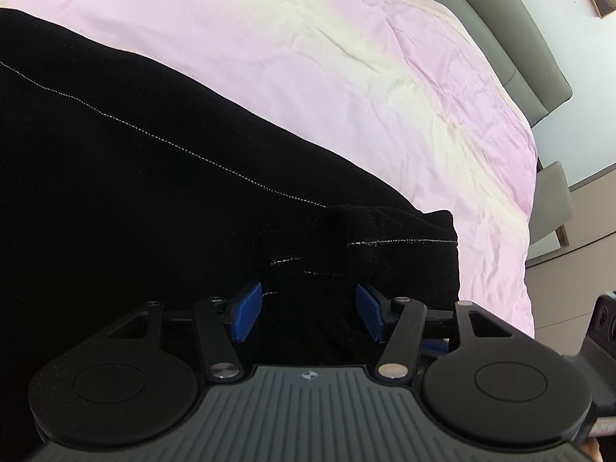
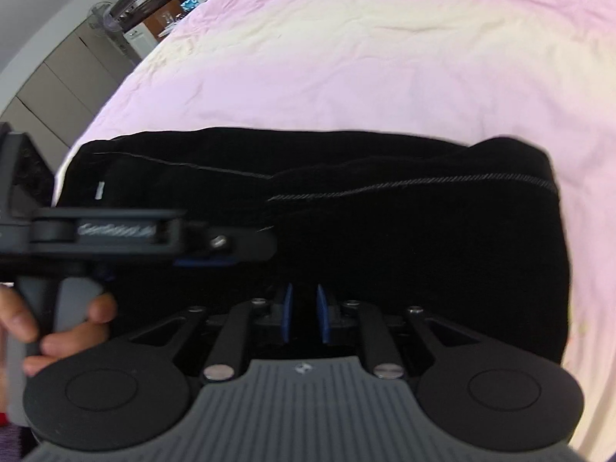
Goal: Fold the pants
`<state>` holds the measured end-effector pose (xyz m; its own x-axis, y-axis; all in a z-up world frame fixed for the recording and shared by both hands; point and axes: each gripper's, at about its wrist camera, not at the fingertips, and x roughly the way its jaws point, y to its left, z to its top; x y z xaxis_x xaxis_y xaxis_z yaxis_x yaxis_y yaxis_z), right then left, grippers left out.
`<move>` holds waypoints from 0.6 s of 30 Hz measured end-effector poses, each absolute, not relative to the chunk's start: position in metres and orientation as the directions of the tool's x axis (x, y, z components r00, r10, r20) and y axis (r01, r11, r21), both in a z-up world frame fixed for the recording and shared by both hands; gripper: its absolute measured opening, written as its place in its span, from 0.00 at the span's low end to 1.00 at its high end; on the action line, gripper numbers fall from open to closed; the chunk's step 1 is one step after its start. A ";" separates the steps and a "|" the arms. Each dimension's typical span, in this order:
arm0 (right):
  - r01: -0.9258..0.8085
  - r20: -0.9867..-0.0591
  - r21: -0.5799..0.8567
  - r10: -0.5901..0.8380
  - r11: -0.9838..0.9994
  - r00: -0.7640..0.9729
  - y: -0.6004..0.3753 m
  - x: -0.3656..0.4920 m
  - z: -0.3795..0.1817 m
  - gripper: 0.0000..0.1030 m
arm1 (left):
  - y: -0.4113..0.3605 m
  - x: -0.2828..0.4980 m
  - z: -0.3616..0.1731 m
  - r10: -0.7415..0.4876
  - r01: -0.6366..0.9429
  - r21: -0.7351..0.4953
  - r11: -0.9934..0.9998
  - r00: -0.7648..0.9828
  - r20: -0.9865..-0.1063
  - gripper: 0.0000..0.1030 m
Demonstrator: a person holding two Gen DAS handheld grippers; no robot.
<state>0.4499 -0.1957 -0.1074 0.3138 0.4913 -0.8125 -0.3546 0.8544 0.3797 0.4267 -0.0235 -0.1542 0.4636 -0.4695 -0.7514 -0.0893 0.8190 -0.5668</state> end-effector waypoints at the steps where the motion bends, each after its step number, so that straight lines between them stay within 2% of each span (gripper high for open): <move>1: -0.355 -0.816 0.374 0.486 0.857 0.312 -0.192 0.448 -0.108 0.22 | -0.024 0.425 -0.152 -0.467 -0.089 -0.566 0.820 0.468 -0.750 0.63; 5: -0.268 -0.778 0.470 0.538 0.841 0.324 -0.189 0.452 -0.114 0.30 | -0.024 0.414 -0.140 -0.422 -0.071 -0.519 0.852 0.494 -0.760 0.63; 7: -0.239 -0.755 0.518 0.571 0.821 0.323 -0.187 0.453 -0.116 0.31 | -0.021 0.410 -0.137 -0.395 -0.070 -0.493 0.867 0.507 -0.766 0.63; 11: -0.289 -0.818 0.408 0.487 0.866 0.305 -0.165 0.449 -0.120 0.35 | -0.018 0.407 -0.142 -0.400 -0.097 -0.505 0.858 0.491 -0.774 0.63; 13: -0.311 -0.854 0.324 0.418 0.893 0.310 -0.157 0.445 -0.123 0.33 | -0.020 0.406 -0.143 -0.399 -0.097 -0.504 0.858 0.491 -0.774 0.63; 14: -0.323 -0.859 0.309 0.408 0.895 0.310 -0.155 0.444 -0.123 0.29 | -0.019 0.405 -0.142 -0.403 -0.091 -0.506 0.858 0.493 -0.772 0.63; 18: -0.374 -0.831 0.318 0.446 0.871 0.332 -0.156 0.429 -0.106 0.22 | -0.016 0.403 -0.139 -0.421 -0.075 -0.523 0.849 0.502 -0.755 0.63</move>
